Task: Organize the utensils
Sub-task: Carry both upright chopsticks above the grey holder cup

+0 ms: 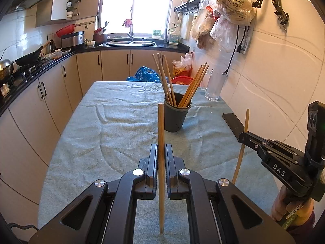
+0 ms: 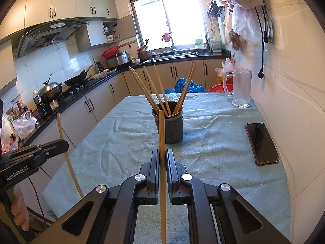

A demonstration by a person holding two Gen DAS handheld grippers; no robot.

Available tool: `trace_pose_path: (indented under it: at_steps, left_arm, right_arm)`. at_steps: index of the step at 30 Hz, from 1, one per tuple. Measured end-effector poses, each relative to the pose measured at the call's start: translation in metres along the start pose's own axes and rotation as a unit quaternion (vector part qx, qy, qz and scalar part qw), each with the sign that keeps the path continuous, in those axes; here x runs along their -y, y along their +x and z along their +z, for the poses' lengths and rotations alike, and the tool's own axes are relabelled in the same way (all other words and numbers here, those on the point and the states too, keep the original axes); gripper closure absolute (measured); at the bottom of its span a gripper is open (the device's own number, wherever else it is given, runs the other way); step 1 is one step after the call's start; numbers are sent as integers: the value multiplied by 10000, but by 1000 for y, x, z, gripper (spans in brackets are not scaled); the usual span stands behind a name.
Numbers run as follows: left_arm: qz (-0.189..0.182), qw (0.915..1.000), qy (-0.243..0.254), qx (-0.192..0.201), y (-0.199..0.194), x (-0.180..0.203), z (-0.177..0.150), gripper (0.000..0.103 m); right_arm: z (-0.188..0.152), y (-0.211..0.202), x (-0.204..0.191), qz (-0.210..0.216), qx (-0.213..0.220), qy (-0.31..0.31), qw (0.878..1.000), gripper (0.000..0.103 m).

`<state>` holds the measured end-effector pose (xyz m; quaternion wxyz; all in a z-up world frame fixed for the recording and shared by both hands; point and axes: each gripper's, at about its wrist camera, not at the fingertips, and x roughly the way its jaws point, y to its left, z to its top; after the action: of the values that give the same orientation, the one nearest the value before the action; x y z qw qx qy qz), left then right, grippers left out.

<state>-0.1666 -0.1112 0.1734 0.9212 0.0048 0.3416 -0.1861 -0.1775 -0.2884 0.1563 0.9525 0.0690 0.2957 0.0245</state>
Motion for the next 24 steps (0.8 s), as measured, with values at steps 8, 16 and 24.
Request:
trace_pose_path:
  at_steps: [8, 16, 24]
  left_arm:
    - [55, 10000, -46, -4, 1, -2, 3, 97]
    - [84, 9999, -41, -45, 6, -2, 3, 97]
    - [178, 9998, 42, -19, 8, -4, 8, 97]
  right_arm:
    - [1, 0, 6, 27, -5, 91, 10000, 96]
    - [0, 2, 9, 44, -9, 127, 9999, 96]
    - [1, 2, 8, 40, 7, 159, 9999, 96]
